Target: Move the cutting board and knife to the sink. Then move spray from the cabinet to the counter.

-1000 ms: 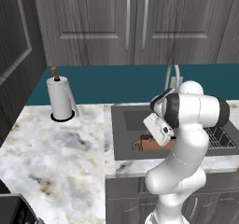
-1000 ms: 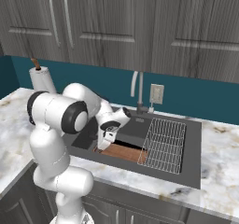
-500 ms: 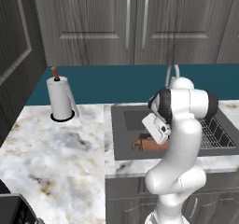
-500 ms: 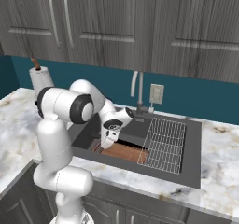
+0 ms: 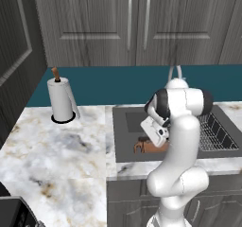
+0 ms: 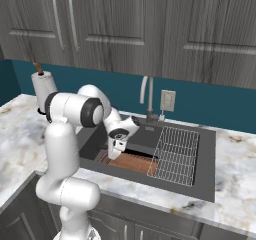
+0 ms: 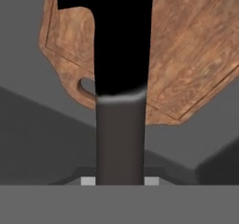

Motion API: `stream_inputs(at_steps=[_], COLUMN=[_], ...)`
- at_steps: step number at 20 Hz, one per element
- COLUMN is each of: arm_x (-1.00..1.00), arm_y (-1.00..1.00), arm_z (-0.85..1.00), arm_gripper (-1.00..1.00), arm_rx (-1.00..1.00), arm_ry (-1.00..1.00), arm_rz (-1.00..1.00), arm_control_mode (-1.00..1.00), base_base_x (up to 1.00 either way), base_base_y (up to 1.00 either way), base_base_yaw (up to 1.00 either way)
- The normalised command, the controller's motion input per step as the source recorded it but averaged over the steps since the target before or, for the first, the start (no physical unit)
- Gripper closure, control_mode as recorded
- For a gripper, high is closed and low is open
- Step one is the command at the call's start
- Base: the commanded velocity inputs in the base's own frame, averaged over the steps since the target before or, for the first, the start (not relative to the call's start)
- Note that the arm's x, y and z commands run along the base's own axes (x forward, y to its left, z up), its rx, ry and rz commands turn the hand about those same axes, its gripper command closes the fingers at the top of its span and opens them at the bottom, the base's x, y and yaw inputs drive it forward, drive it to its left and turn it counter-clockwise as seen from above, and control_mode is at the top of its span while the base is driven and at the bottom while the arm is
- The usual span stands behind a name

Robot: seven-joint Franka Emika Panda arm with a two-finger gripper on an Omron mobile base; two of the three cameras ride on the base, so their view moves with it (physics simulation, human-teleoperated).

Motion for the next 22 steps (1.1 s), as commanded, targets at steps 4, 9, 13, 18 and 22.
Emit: stream_inputs(at_steps=[4, 9, 13, 18, 22], arm_x=[0.22, 0.16, 0.11, 0.11, 0.11], arm_y=[0.00, 0.00, 0.00, 0.00, 0.00], arm_z=[-0.29, -0.30, -0.26, -0.21, -0.18], arm_gripper=[1.00, 1.00, 1.00, 1.00, 1.00], arm_rx=[-0.04, -0.05, -0.06, -0.06, -0.05], arm_ry=[0.00, 0.00, 0.00, 0.00, 0.00], arm_rz=[-0.03, -0.05, -0.05, -0.04, -0.04], arm_control_mode=[-1.00, -1.00, -1.00, -1.00, -1.00], base_base_x=[0.00, 0.00, 0.00, 0.00, 0.00], base_base_y=[0.00, 0.00, 0.00, 0.00, 0.00], base_base_yaw=[0.00, 0.00, 0.00, 0.00, 0.00])
